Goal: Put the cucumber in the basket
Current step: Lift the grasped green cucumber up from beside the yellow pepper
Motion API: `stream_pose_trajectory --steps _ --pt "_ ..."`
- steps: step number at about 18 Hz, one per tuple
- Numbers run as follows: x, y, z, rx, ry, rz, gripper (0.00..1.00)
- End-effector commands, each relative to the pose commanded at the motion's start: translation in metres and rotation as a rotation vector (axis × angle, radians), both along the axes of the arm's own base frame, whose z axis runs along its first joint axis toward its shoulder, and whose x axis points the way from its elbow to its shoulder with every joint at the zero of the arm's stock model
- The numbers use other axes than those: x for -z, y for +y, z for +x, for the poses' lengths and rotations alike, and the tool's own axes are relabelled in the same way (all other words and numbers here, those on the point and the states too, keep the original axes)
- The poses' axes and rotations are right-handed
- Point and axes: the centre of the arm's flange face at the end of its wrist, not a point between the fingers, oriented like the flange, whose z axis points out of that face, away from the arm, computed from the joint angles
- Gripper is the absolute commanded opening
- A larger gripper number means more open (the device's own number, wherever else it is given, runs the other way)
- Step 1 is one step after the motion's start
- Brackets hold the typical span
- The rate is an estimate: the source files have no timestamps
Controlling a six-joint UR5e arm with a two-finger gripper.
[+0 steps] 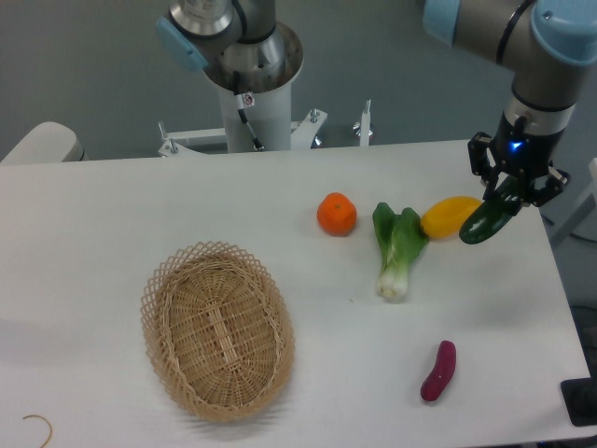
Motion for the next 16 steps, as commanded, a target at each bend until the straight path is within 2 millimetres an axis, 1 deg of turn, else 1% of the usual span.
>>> stream_pose_trajectory --steps 1,3,4,5,6,7,9,11,13,14,16 --pt "-0.002 0.002 0.001 0.003 0.003 0.001 0.24" --pt "0.007 0.005 0.005 0.009 -0.023 0.023 0.24" --pt "0.009 0.007 0.007 0.004 -0.031 0.036 0.25" --pt "0.008 0.009 0.009 -0.012 -0.034 0.039 0.25" --pt "0.002 0.013 0.014 -0.021 -0.028 0.046 0.25" --pt "-0.005 0.022 0.024 -0.020 -0.020 0.050 0.25" --pt "-0.007 0.035 0.036 -0.048 -0.038 0.051 0.25" --pt "-0.016 0.054 0.058 -0.058 -0.049 0.053 0.25" --pt "-0.020 0.075 0.087 -0.085 -0.070 0.054 0.25" --pt "-0.021 0.085 0.101 -0.097 -0.077 0.056 0.25" --pt "-0.013 0.101 0.125 -0.105 -0.099 0.048 0.25"
